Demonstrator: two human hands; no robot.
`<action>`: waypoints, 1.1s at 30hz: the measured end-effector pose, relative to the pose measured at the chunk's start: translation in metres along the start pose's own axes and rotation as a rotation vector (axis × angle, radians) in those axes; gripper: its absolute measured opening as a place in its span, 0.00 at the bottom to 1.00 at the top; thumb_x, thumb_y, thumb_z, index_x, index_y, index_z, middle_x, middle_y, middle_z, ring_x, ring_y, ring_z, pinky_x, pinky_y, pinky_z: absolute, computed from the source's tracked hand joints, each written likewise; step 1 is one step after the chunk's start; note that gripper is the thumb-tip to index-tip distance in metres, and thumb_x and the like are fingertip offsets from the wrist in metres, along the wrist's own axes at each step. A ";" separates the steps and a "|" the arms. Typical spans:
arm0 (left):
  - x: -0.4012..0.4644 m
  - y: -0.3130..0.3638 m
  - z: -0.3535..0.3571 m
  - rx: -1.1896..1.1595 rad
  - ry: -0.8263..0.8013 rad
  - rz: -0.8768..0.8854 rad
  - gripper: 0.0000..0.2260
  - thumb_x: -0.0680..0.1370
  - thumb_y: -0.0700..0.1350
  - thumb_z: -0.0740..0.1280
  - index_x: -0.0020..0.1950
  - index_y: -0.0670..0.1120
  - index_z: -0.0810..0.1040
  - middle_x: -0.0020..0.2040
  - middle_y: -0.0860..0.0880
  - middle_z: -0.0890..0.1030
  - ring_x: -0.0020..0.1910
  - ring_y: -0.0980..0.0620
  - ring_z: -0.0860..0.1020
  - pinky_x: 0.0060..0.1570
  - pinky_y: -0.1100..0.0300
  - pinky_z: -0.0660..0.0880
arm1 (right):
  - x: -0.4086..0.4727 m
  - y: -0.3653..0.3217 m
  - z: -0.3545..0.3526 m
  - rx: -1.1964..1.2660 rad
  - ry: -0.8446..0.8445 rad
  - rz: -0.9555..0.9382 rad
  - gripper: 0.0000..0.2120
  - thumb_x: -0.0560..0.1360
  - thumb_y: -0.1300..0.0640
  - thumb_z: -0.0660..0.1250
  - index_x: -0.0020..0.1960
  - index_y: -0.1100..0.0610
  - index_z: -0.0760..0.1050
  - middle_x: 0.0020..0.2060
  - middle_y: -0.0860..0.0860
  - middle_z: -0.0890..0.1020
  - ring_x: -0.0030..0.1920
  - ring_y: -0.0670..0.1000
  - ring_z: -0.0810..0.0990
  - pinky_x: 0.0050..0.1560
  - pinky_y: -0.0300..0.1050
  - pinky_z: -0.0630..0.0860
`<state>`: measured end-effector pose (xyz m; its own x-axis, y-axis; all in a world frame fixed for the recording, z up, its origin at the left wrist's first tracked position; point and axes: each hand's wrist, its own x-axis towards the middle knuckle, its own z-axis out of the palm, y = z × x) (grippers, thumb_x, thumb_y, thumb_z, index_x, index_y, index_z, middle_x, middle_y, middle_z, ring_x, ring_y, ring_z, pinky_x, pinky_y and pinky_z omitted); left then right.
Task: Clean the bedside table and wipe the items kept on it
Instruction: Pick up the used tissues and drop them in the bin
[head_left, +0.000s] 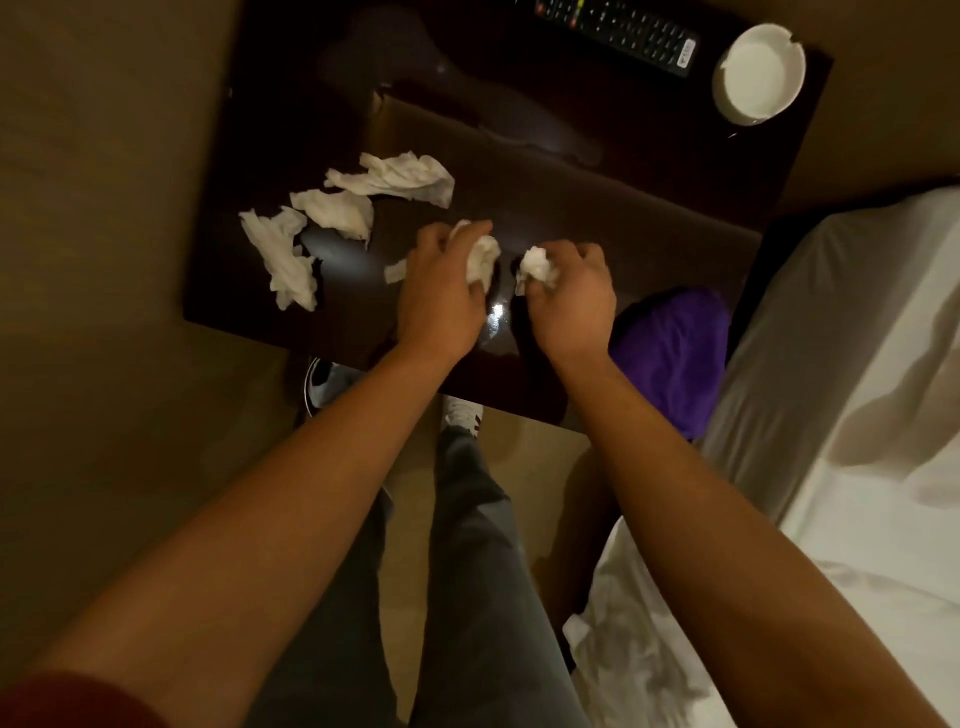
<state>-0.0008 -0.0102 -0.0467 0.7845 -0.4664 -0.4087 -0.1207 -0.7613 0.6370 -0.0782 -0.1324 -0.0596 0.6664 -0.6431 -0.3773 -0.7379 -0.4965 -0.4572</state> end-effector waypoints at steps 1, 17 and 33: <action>0.001 0.001 0.000 -0.050 -0.007 -0.021 0.27 0.78 0.33 0.66 0.74 0.52 0.73 0.70 0.43 0.69 0.67 0.45 0.73 0.65 0.58 0.73 | 0.000 -0.002 -0.002 0.069 -0.004 0.003 0.17 0.77 0.59 0.70 0.65 0.56 0.78 0.59 0.57 0.79 0.58 0.57 0.79 0.53 0.46 0.74; -0.033 0.012 -0.061 -1.376 -0.153 -0.464 0.20 0.83 0.63 0.58 0.63 0.53 0.81 0.62 0.48 0.84 0.62 0.49 0.83 0.54 0.50 0.82 | -0.051 -0.090 -0.028 0.558 -0.005 -0.162 0.11 0.82 0.60 0.66 0.64 0.58 0.79 0.52 0.50 0.84 0.50 0.47 0.82 0.51 0.48 0.80; -0.043 -0.022 -0.092 -1.437 -0.086 -0.481 0.20 0.79 0.47 0.72 0.69 0.44 0.76 0.60 0.43 0.84 0.60 0.46 0.83 0.53 0.54 0.81 | -0.068 -0.120 -0.001 0.210 -0.145 -0.411 0.19 0.78 0.52 0.67 0.68 0.56 0.80 0.72 0.53 0.75 0.74 0.55 0.68 0.70 0.55 0.70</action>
<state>0.0238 0.0681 0.0175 0.5323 -0.3722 -0.7603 0.8461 0.2046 0.4922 -0.0345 -0.0296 0.0216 0.9174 -0.3230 -0.2326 -0.3826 -0.5546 -0.7390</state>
